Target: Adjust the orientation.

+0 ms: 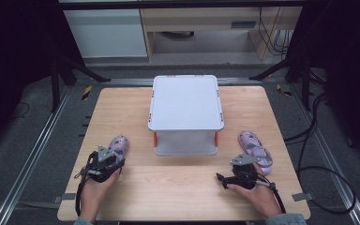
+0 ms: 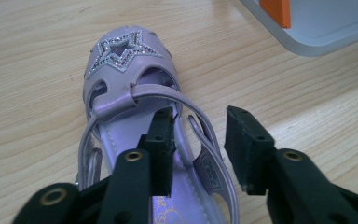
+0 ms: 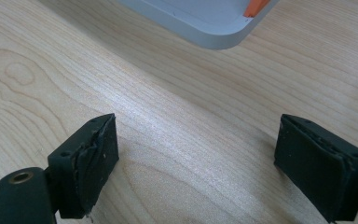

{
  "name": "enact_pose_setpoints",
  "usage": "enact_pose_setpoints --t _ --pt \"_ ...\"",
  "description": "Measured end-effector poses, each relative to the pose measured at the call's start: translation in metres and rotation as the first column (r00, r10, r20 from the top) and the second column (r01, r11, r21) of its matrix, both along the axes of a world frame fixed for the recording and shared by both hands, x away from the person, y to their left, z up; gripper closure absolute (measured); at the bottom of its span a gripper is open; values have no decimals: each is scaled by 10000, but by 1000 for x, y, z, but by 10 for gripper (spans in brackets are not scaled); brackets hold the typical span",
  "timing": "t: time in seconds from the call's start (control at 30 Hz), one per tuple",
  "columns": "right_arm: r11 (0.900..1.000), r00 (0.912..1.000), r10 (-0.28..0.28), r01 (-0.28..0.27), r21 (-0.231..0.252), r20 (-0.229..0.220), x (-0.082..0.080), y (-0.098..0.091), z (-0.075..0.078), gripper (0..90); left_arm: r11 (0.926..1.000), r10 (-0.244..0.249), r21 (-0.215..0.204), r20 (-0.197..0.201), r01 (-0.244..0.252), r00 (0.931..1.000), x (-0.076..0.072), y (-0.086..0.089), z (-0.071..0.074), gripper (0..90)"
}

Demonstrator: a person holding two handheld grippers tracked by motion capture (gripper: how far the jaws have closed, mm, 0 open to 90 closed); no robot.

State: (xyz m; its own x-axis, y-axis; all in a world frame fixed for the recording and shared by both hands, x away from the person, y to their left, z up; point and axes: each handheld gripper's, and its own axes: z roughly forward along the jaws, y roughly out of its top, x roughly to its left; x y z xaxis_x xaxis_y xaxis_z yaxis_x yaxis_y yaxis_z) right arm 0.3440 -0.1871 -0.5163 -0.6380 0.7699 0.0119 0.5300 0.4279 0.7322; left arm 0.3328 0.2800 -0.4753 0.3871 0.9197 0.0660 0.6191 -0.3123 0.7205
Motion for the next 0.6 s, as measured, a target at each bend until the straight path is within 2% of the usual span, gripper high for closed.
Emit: enact_pose_setpoints --t 0.2,0.27,0.3,0.47,0.6 --pt "10000 10000 0 0 0 -3 0 0 0 135 9998 -127 -141 -39 127 9999 1 1 0 771" --pt "10000 10000 1 -1 -1 -3 0 0 0 135 9999 -92 -145 -75 91 9999 1 2 2 803" --pt "10000 10000 1 -1 0 -5 0 0 0 135 9996 19 -274 -73 -21 10000 0 5 3 821" --pt "10000 10000 1 -1 1 -3 0 0 0 135 9985 98 -532 207 -87 9997 -4 9 10 850" --pt "10000 10000 2 -2 1 -4 0 0 0 135 9965 -650 -488 471 673 9968 -17 -6 19 851"
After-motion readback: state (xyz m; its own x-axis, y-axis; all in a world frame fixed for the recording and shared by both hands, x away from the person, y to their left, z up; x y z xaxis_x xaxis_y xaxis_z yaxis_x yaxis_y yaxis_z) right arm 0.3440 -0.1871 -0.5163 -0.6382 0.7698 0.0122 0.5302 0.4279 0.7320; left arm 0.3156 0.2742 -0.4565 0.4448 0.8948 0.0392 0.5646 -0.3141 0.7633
